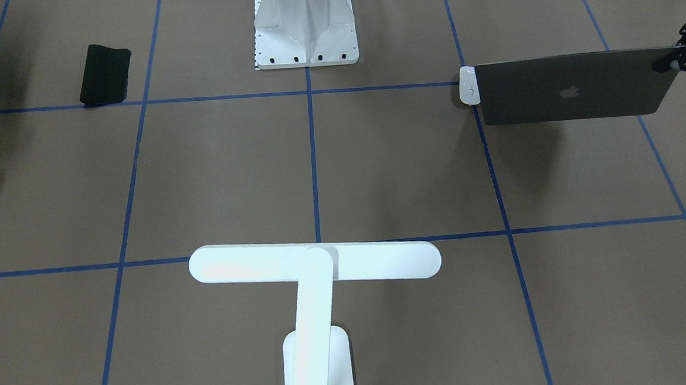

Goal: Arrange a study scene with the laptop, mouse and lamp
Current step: 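Swing the held laptop away from the mouse toward the table center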

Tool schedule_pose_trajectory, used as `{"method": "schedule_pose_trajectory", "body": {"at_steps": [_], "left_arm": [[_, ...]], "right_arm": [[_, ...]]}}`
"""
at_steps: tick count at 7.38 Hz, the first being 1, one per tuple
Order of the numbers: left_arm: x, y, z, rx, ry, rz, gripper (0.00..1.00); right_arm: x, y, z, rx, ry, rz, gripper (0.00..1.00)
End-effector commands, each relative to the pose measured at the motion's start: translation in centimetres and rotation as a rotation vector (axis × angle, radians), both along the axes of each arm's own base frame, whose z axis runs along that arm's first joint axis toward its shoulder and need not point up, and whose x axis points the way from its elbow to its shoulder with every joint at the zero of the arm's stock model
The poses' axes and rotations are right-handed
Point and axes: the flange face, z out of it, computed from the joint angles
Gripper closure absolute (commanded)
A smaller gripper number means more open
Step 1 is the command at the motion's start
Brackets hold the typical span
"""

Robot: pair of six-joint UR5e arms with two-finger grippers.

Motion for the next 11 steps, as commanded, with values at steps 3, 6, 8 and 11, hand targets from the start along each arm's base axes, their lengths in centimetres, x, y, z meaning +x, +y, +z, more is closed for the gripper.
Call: {"method": "schedule_pose_trajectory", "body": {"at_steps": [3,6,8,11], "left_arm": [[0.5,-0.4,-3.0,-0.016,0.073,-0.024,1.0],[0.9,-0.4,-6.1,-0.068,0.158,-0.076,1.0],[1.5,0.1,-8.3,-0.099,0.218,-0.102,1.0],[2.1,-0.2,-10.1,-0.137,0.332,-0.131,1.0]], "right_arm": [[0.0,0.0,0.0,-0.002,-0.001,0.0,0.0],[-0.1,0.1,-0.1,-0.006,-0.011,-0.002,0.0],[0.0,0.2,0.1,-0.011,-0.01,-0.001,0.0],[-0.1,0.2,0.1,-0.018,-0.01,0.002,0.0]]}}
